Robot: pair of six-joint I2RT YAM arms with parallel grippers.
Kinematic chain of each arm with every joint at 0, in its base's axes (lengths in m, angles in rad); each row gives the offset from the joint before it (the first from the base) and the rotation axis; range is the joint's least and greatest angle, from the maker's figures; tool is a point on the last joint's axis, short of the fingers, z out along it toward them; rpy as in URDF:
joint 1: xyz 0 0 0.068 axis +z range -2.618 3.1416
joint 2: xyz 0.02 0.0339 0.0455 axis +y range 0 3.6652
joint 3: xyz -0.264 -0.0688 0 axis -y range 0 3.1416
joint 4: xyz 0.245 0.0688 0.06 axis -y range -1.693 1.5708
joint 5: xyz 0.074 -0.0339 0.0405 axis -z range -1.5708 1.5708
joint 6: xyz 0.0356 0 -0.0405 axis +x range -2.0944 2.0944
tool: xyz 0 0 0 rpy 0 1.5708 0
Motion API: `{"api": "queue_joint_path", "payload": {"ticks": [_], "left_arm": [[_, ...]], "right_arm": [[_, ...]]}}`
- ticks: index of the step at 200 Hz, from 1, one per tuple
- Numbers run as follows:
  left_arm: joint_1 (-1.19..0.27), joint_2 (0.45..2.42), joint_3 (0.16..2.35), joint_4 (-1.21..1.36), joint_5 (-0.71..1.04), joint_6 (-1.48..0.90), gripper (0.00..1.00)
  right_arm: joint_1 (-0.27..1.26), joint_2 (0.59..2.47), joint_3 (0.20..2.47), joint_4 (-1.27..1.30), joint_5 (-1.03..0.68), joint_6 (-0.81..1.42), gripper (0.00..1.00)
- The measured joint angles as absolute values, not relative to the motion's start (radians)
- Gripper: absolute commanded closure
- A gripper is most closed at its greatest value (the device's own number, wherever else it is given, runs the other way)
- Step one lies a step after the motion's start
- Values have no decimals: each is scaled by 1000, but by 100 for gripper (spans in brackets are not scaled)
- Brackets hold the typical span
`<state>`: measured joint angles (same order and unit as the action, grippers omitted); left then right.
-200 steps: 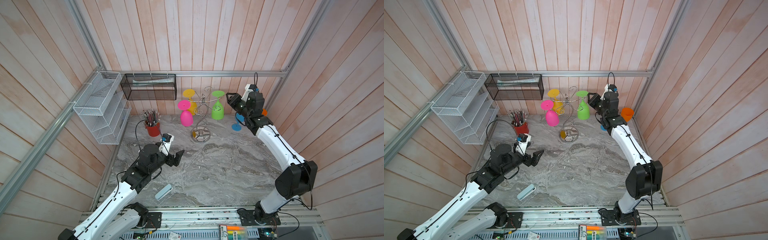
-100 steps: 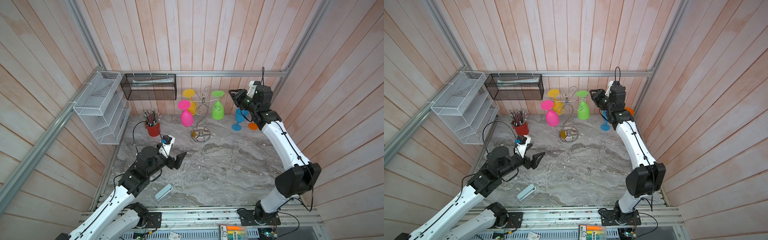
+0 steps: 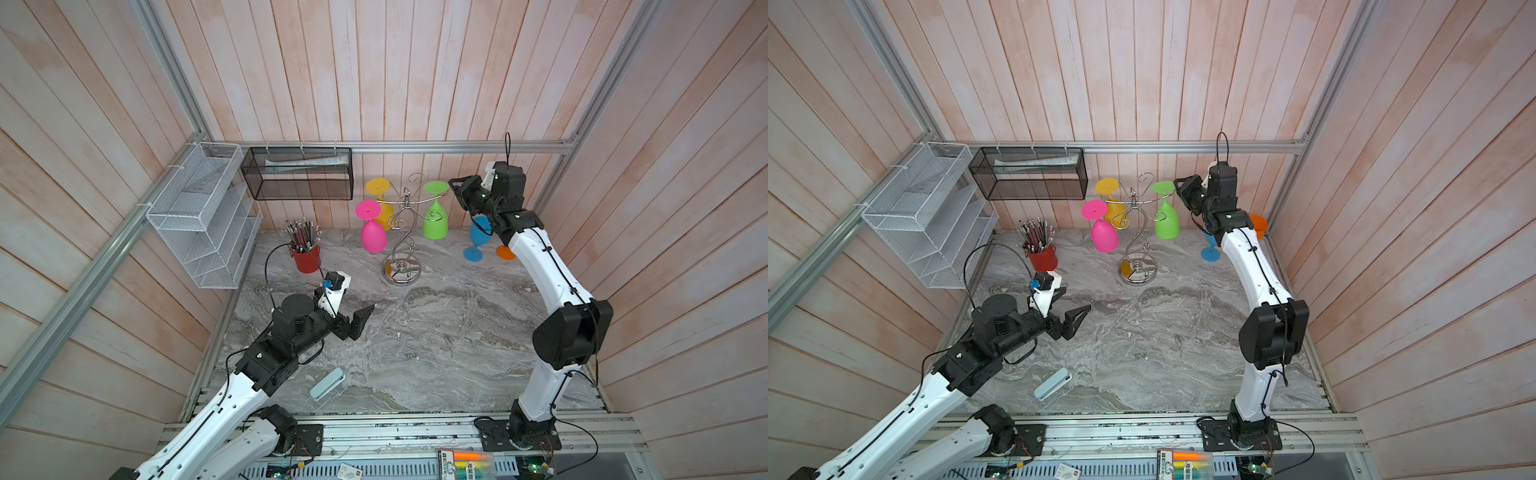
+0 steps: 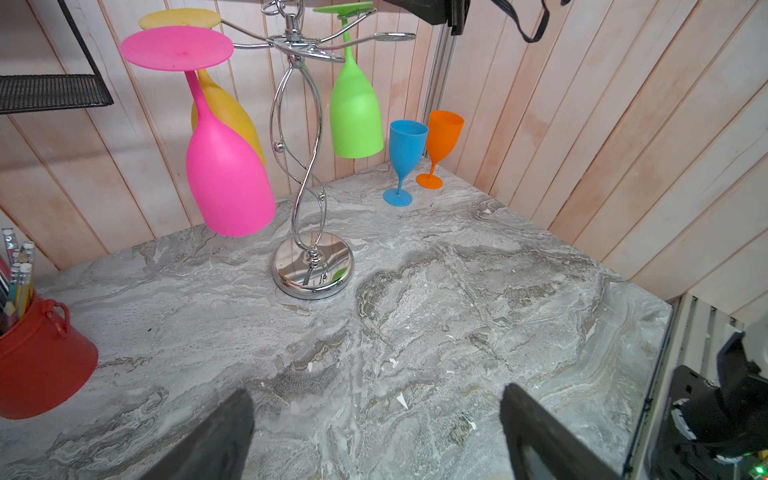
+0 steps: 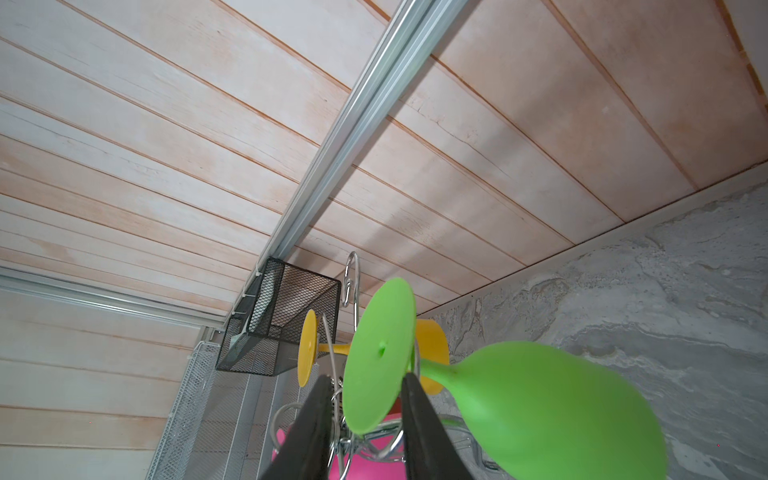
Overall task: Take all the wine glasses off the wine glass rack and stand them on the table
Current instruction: 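Close the right gripper on the foot of the green glass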
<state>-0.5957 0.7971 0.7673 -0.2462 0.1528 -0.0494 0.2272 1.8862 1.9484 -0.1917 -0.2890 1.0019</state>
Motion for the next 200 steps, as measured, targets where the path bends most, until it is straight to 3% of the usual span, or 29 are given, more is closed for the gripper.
{"api": "queue_joint_path", "payload": {"ticks": [133, 200], "left_arm": [[-625, 797, 767, -246, 152, -49, 6], [-634, 797, 767, -247, 151, -49, 6]], "right_arm": [[238, 2064, 2231, -301, -263, 948, 72], [273, 2051, 2222, -330, -192, 906, 72]]}}
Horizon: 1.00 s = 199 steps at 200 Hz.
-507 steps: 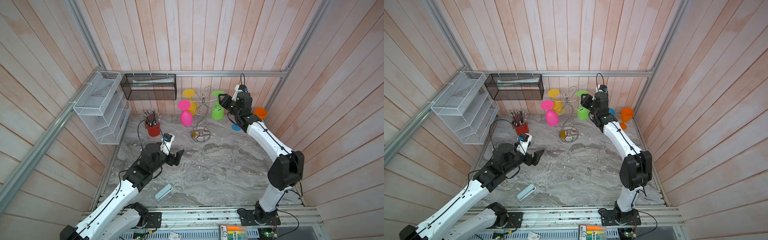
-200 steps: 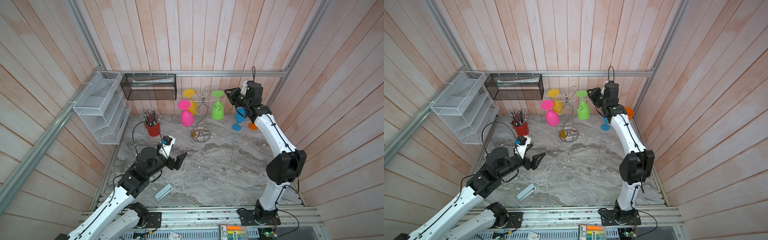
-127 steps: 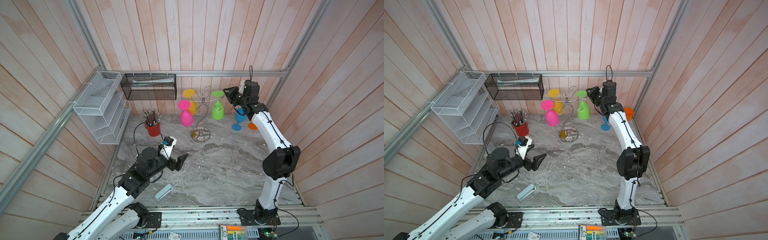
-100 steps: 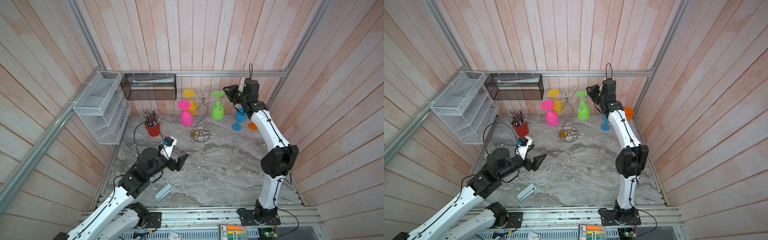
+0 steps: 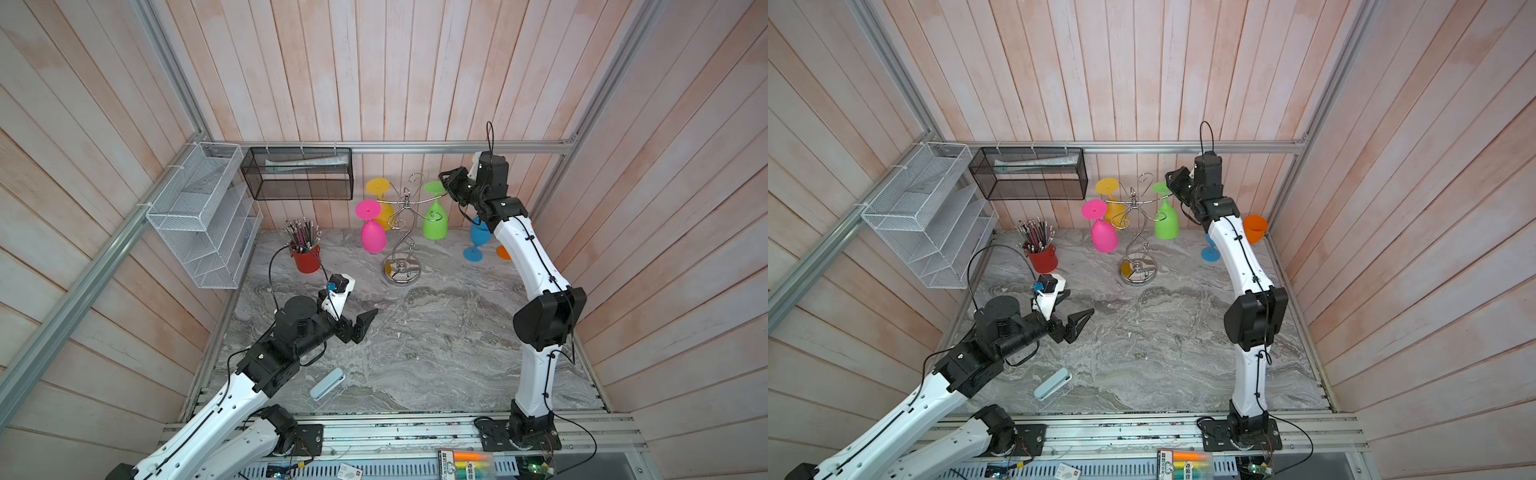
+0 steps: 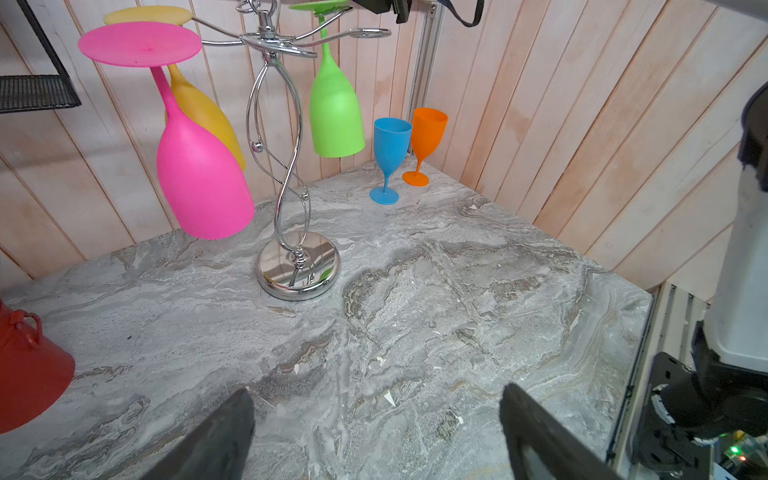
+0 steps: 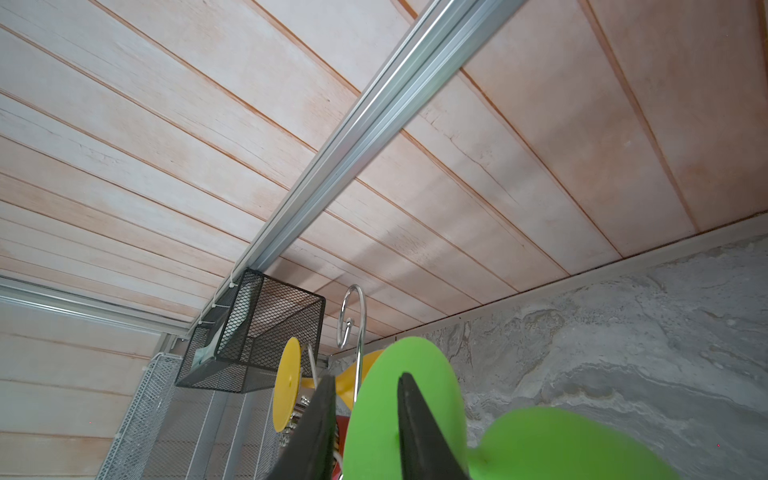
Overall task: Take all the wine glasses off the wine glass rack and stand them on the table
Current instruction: 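Close the right gripper on the foot of the green glass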
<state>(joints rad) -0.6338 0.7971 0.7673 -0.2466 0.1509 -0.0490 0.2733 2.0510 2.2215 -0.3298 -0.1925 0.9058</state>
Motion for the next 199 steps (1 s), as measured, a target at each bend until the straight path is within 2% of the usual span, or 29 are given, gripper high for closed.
{"api": "queue_joint_path", "payload": {"ticks": [52, 199], "left_arm": [[-636, 796, 767, -247, 149, -49, 6], [-648, 796, 767, -247, 148, -49, 6]], "right_arm": [[273, 1970, 2104, -307, -104, 896, 72], [304, 1995, 2131, -303, -87, 859, 72]]}}
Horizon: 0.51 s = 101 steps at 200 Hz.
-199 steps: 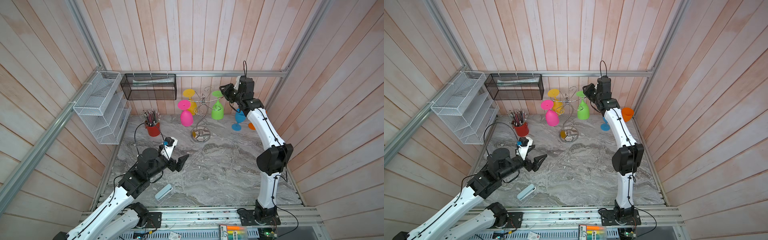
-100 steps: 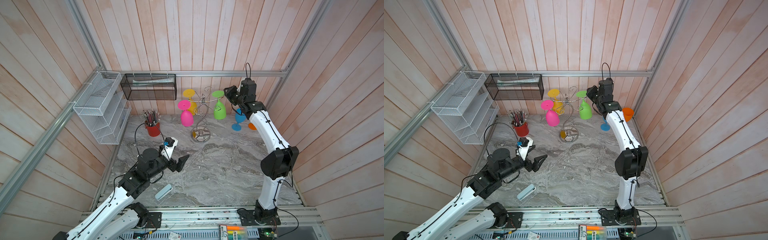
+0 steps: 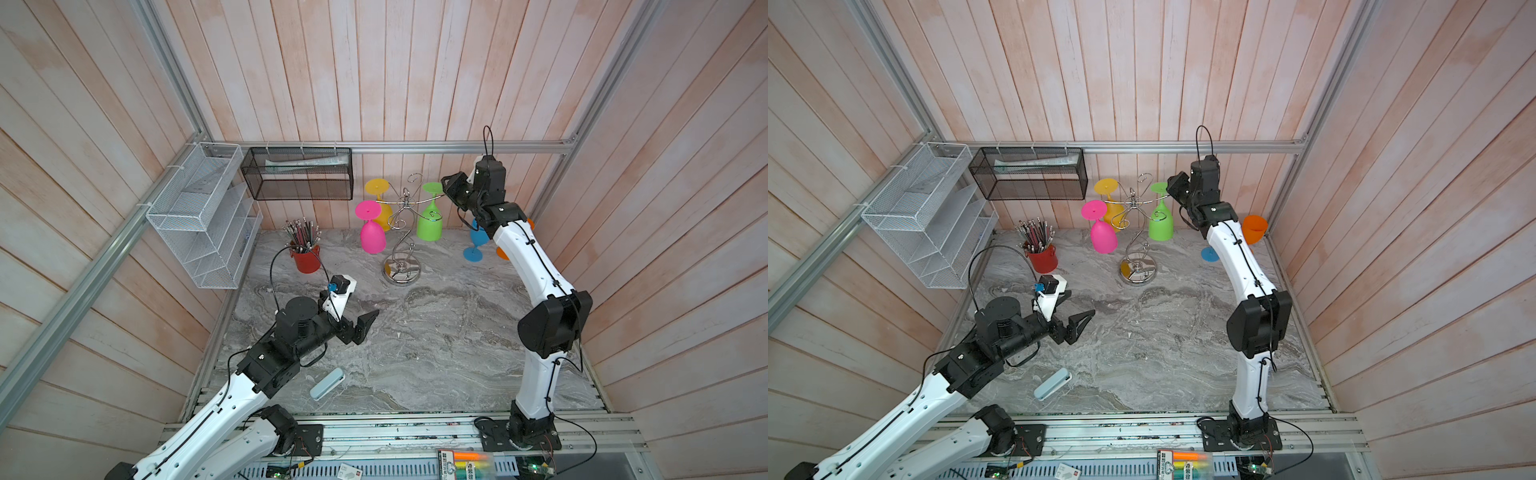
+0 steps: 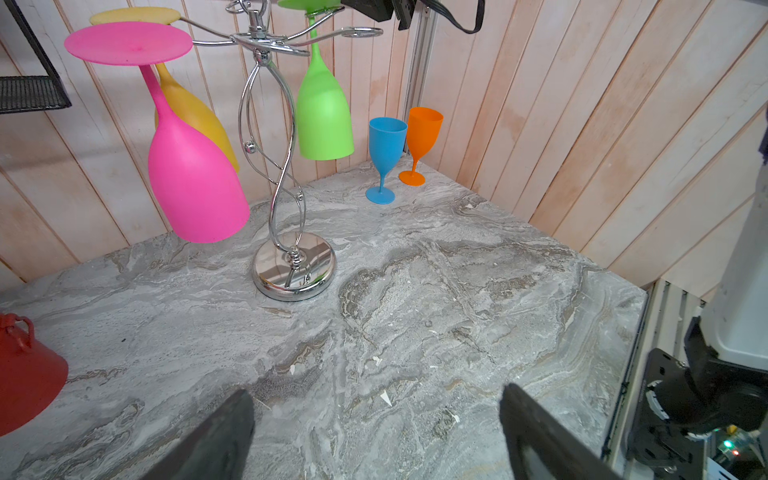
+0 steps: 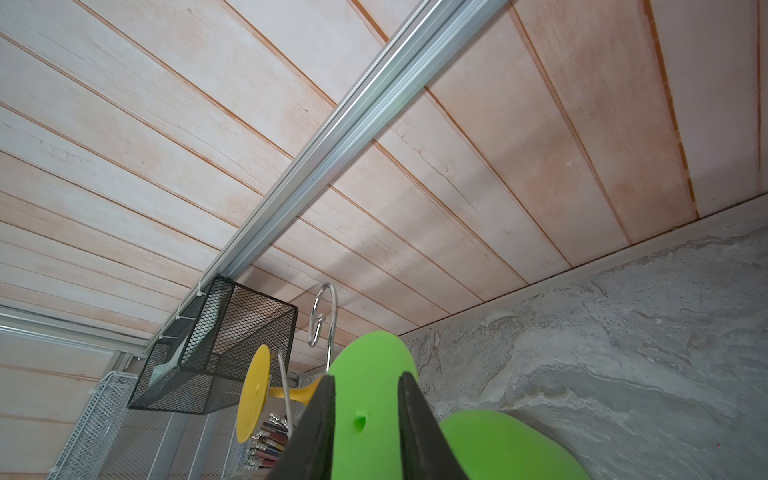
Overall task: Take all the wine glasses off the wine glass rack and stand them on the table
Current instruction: 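Close the right gripper on the foot of the green glass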
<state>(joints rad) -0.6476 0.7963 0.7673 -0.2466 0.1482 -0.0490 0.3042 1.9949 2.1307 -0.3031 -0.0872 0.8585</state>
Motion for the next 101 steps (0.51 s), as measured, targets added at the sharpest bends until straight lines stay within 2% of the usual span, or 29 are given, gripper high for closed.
{"api": "queue_joint_path", "payload": {"ticks": [101], "left_arm": [[-651, 796, 767, -247, 148, -49, 6]], "right_arm": [[321, 2002, 2146, -314, -22, 844, 70]]}}
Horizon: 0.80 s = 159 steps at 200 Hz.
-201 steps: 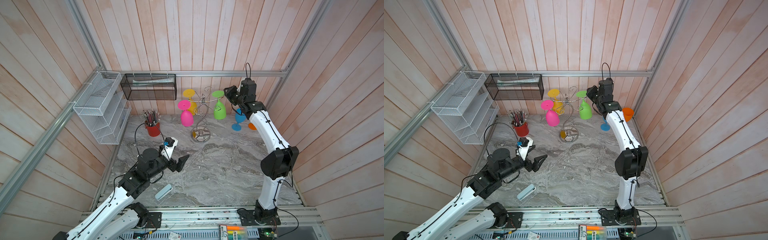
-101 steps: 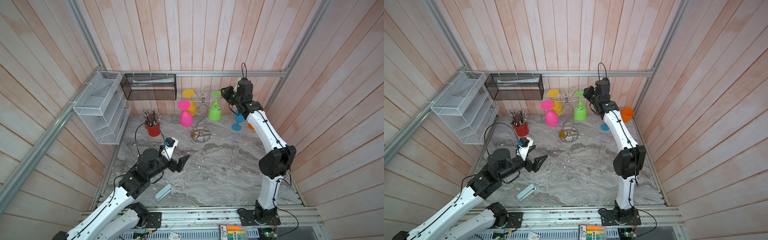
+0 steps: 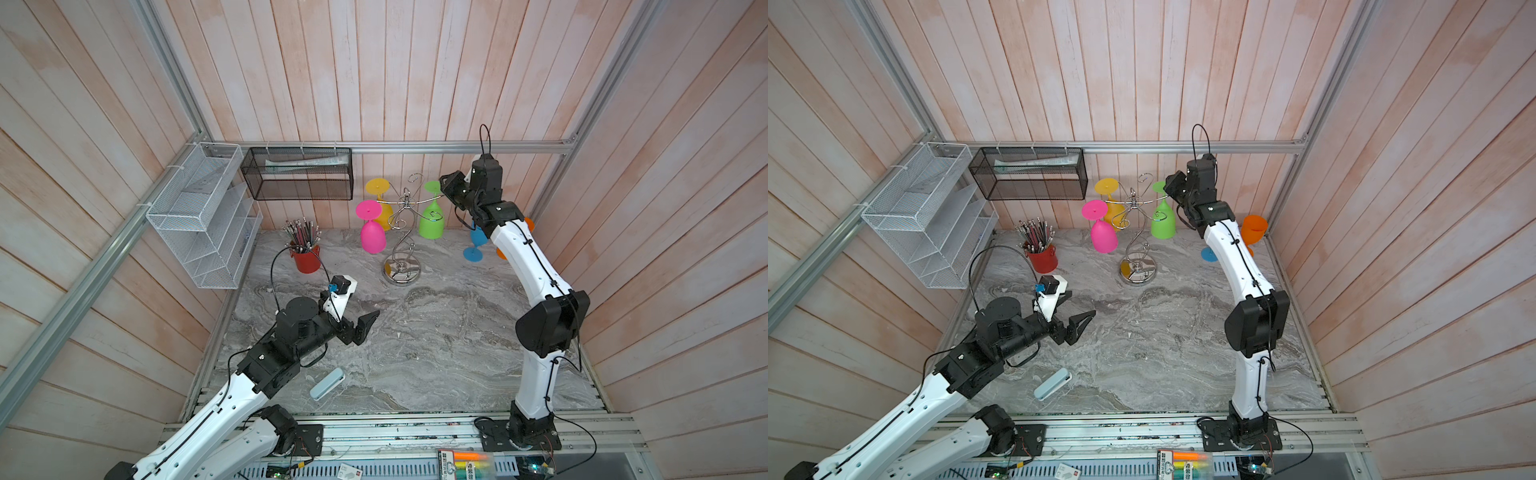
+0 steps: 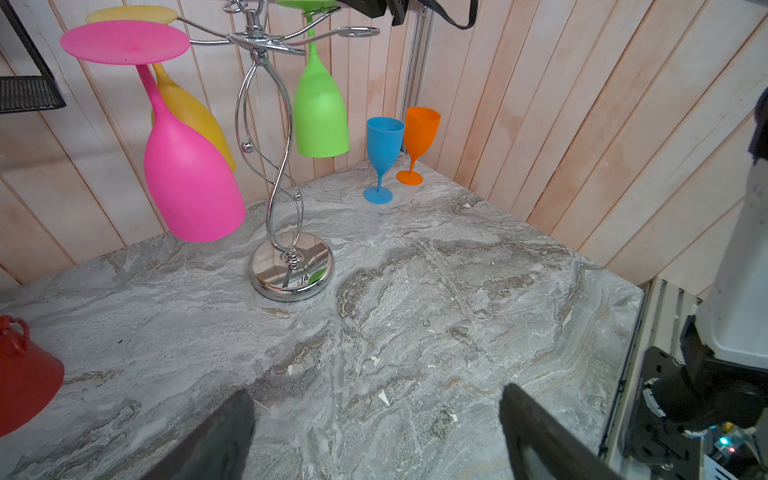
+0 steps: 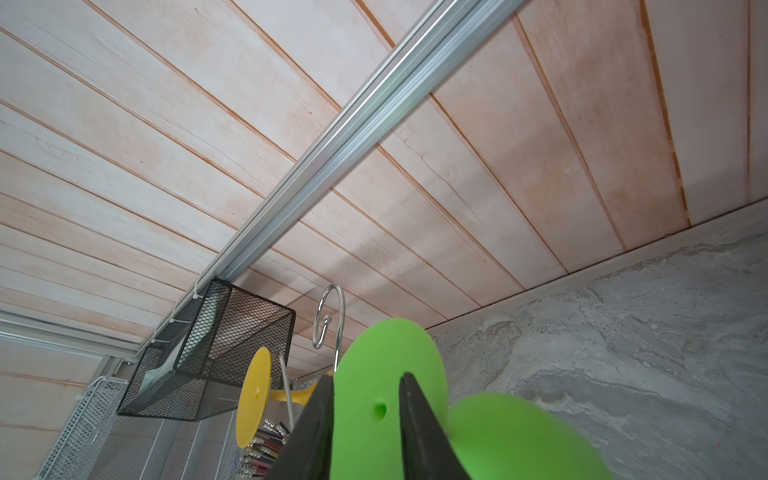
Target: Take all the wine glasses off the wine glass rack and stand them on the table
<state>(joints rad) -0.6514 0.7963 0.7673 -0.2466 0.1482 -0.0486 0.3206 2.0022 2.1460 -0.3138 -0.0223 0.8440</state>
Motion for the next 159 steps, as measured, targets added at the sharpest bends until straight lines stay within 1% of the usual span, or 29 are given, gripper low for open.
{"api": "queue_joint_path", "payload": {"ticks": [52, 127, 159], "left_arm": [[-655, 796, 767, -247, 148, -49, 6], [-656, 796, 767, -247, 148, -49, 6], [-656, 796, 767, -247, 148, -49, 6]], "right_arm": [[319, 1999, 2121, -299, 21, 845, 70], [321, 1999, 2122, -314, 17, 844, 70], [327, 2006, 2160, -341, 9, 837, 70]]}}
